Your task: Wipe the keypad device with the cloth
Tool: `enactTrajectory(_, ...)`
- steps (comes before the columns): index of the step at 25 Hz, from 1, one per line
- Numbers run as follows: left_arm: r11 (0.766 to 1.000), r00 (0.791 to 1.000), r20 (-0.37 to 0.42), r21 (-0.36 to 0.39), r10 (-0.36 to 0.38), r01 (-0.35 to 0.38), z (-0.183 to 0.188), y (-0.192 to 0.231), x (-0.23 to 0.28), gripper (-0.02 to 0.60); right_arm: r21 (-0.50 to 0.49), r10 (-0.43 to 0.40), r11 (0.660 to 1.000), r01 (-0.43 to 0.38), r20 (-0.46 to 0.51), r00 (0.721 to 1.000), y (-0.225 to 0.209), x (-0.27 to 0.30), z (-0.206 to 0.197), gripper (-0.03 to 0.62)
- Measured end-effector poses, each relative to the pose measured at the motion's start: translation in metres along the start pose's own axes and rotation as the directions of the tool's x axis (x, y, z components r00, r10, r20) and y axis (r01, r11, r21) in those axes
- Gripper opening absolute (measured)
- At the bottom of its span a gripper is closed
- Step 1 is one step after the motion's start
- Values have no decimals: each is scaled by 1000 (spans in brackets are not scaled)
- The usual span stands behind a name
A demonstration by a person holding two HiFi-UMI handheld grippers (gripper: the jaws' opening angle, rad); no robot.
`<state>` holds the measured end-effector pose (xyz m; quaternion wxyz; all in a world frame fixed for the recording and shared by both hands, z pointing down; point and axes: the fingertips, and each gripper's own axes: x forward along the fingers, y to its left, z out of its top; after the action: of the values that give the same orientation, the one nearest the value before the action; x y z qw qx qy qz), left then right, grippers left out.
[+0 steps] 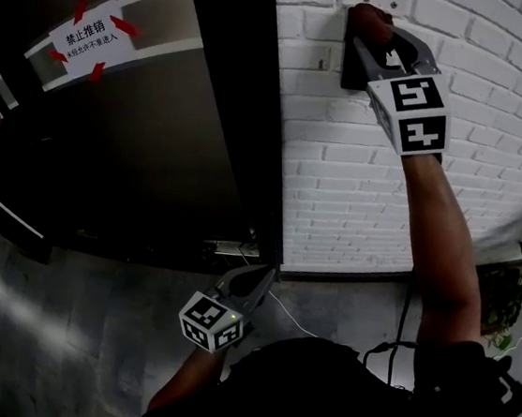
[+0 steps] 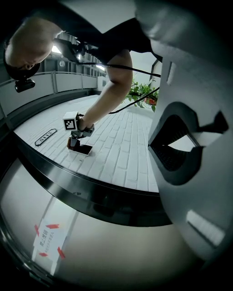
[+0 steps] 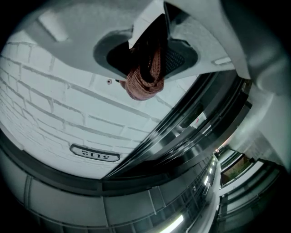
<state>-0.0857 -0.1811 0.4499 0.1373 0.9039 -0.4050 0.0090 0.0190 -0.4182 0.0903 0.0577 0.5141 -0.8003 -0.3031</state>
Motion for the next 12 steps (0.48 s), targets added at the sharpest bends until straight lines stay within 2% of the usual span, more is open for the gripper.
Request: enactTrajectory(12,1000,1000,-7,-2,-15,15,-1,-1,1,17,20,18,1000,-17,-45,999,17,-8,-28,144)
